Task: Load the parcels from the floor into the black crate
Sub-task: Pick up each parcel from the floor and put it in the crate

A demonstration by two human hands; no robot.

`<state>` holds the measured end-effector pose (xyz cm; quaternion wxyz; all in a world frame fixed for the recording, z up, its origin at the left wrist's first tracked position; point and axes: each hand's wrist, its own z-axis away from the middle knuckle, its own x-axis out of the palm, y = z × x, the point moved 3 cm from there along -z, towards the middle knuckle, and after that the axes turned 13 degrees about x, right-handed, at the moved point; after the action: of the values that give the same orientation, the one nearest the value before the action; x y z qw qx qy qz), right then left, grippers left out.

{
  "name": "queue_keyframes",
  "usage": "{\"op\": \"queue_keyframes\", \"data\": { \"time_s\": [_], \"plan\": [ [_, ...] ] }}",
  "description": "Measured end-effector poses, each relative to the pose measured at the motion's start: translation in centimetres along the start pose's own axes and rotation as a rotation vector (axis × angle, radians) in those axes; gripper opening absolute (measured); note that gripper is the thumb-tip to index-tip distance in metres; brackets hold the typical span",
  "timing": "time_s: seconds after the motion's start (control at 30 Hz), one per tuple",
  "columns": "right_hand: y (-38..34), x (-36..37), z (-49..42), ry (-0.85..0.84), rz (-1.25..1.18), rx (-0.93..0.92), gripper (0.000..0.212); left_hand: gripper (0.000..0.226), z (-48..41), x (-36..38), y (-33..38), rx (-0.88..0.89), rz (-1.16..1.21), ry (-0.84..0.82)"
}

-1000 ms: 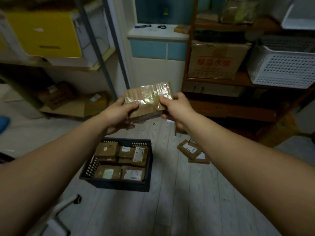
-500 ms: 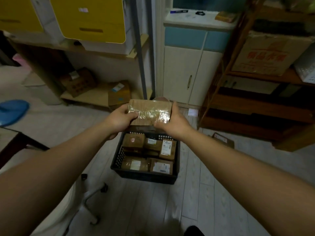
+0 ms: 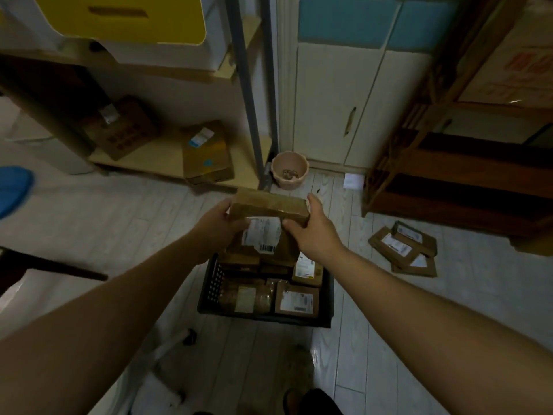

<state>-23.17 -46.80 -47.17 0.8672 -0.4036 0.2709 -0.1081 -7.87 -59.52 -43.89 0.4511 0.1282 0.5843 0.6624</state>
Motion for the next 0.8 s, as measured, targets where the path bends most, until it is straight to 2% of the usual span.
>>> {"op": "queue_keyframes", "data": {
  "time_s": [0.07,0.17,0.37,0.47,0.6,0.67,0.73,0.8],
  "plan": [
    [1.1,1.2,-1.8,0.012,-0.067,0.056,0.079,0.034,-1.5,0.1,-1.8,-0.020,-0.018,0.000],
    [2.9,3.5,-4.6,-0.029,-0.124,0.127,0.062,0.014,-3.3,0.5,-5.3,-0.045,-0.040,-0.029],
    [8.0,10.3,-9.0,-0.046,-0.091,0.225,0.043,0.011,-6.7,0.5,-15.6,-0.143,-0.090,-0.121],
    [12.1,15.2,-11.3,-0.031,-0.071,0.325,0.034,0.050,-7.8,0.5,-22.7,-0.151,-0.107,-0.217],
    [18.5,22.3,-14.5,-0.010,-0.067,0.436,0.032,0.111,-8.4,1.9,-31.7,-0.045,-0.189,-0.351],
    [21.4,25.3,-16.0,0.000,-0.039,0.456,0.036,0.122,-8.4,2.9,-36.0,-0.039,-0.344,-0.388],
    [24.1,27.7,-17.7,-0.014,-0.001,0.463,0.038,0.119,-8.5,3.9,-40.1,-0.083,-0.482,-0.420],
    [26.9,29.7,-19.8,-0.025,0.031,0.470,0.041,0.117,-9.1,5.1,-44.2,-0.114,-0.520,-0.439]
  ]
}}
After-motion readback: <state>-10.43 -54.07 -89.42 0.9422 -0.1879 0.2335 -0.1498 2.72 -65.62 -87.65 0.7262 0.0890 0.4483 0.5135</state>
